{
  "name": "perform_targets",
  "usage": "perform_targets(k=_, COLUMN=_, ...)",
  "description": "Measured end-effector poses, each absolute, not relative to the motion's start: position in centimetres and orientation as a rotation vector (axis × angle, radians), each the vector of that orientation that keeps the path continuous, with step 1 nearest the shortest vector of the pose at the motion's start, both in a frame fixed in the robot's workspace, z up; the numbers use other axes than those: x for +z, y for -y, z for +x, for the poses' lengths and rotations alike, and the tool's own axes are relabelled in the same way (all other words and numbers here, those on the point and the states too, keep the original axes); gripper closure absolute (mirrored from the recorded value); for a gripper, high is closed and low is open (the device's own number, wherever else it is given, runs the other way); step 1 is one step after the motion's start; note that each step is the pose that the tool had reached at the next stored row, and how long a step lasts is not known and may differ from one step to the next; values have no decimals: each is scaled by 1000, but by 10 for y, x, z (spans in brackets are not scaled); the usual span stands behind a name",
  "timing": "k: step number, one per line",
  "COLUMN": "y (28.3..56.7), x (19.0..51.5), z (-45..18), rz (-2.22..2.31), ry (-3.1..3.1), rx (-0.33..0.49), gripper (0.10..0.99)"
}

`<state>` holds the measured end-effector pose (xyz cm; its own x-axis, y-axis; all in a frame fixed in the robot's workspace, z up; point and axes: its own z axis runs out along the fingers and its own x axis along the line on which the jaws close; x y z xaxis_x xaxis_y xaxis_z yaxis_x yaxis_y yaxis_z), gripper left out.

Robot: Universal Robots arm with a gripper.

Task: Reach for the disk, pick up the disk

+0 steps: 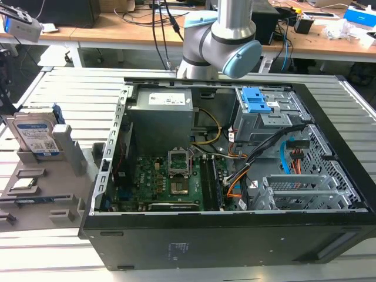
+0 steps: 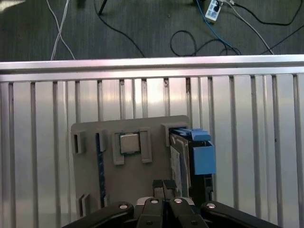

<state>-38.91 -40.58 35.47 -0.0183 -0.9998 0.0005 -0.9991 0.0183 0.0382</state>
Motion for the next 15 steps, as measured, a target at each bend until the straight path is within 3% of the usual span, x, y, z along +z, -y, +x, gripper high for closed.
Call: perform_targets(k=15, y=406, x=355, z=-389, rz=2299, ry=2098, rx=-39, gripper=980)
